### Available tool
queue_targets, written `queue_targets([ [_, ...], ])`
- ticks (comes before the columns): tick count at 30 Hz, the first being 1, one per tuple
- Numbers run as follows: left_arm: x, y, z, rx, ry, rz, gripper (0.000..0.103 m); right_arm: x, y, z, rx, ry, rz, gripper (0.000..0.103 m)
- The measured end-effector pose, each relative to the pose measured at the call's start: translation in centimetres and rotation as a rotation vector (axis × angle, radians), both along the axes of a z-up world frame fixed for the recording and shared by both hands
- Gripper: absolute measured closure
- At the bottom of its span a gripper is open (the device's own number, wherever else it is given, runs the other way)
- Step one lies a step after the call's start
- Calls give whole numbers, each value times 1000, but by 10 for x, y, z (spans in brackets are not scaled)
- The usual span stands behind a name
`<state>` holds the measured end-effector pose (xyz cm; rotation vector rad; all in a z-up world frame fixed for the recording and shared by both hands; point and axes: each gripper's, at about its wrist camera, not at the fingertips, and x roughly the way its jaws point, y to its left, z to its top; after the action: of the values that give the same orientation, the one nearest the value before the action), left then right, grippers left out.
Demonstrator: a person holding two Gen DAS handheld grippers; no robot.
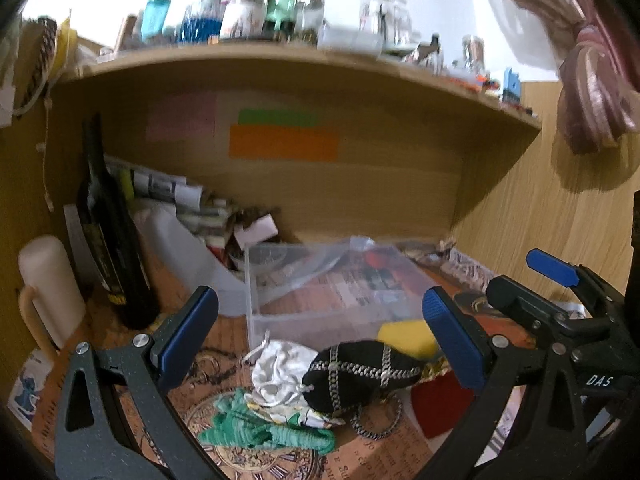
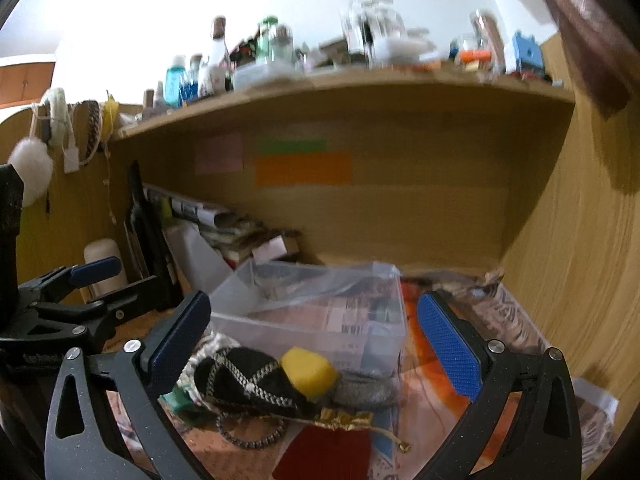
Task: Organize soft objects
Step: 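Grasp the yellow sponge with the right tool while the left grasps the white pouch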
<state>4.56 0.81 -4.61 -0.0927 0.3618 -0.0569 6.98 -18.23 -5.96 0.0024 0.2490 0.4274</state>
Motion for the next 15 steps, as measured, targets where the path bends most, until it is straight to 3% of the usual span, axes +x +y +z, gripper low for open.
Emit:
queue_targets([
  [4, 11, 7, -17, -20, 58, -5, 1, 15, 2, -15, -15, 68, 8, 10],
  [8, 26, 15, -38, -30, 139, -3, 14, 28, 2, -32, -30, 135, 18, 16],
  [15, 56, 37, -71, -64, 278, 29, 35, 53, 4, -59, -48, 243, 47, 35],
])
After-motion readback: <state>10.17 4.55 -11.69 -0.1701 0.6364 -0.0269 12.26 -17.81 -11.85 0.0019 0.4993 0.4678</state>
